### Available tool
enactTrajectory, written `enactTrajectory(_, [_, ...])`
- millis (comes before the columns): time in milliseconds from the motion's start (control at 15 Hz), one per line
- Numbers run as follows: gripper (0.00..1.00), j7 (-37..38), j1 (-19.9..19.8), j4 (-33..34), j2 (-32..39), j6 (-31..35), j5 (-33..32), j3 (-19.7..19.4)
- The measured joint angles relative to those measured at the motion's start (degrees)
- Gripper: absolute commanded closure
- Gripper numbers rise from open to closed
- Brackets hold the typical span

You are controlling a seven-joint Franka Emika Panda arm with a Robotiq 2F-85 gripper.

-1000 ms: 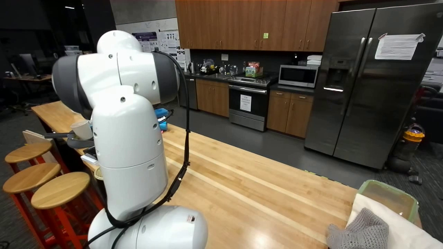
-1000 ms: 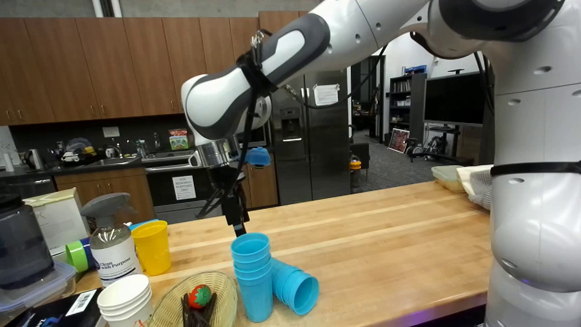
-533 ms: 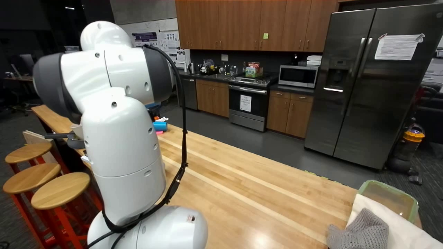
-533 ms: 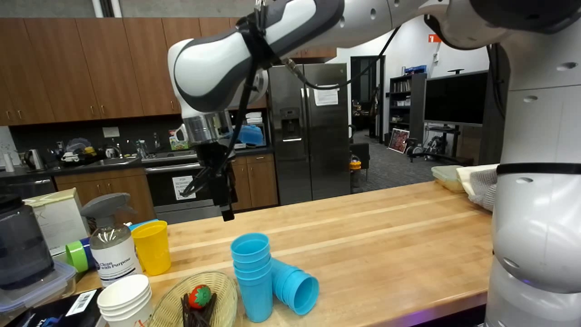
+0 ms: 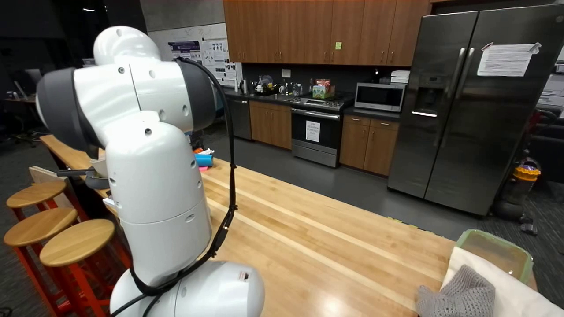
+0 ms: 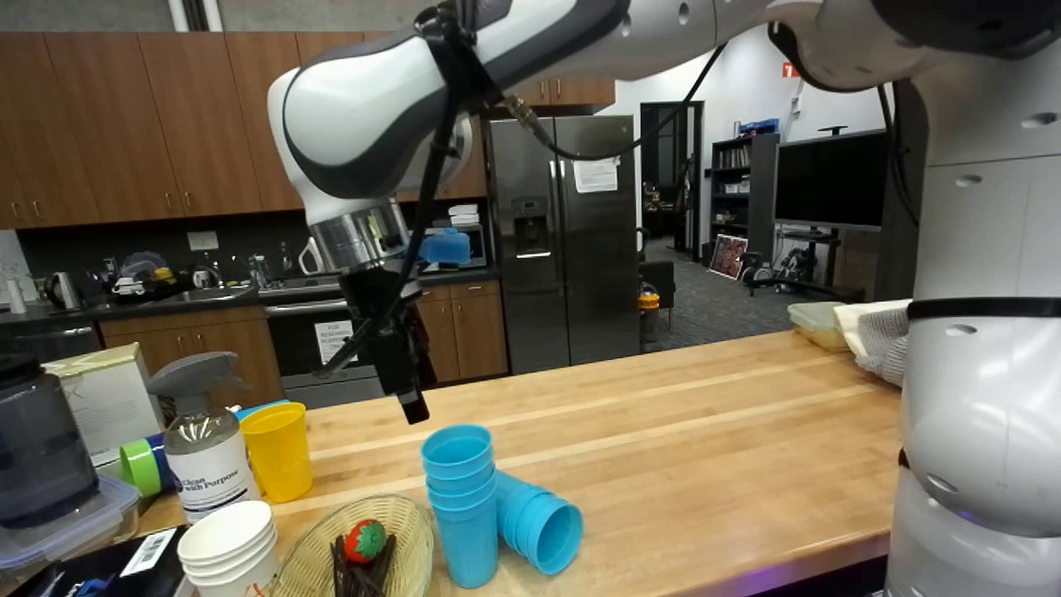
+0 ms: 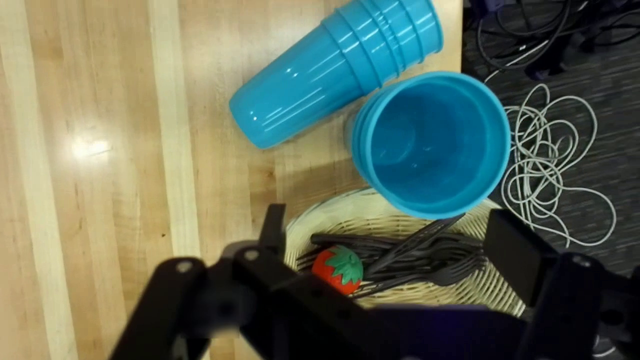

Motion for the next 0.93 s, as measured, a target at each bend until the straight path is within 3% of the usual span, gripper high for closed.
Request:
enactTrajectory(400, [0.00,6.4,0.3,-0.2,1.2,-4.9,-0.5,0.3])
enactTrajectory(933, [0.00,13.4,0.0,0.6,4.7,-0.1,-10.7,-1.5])
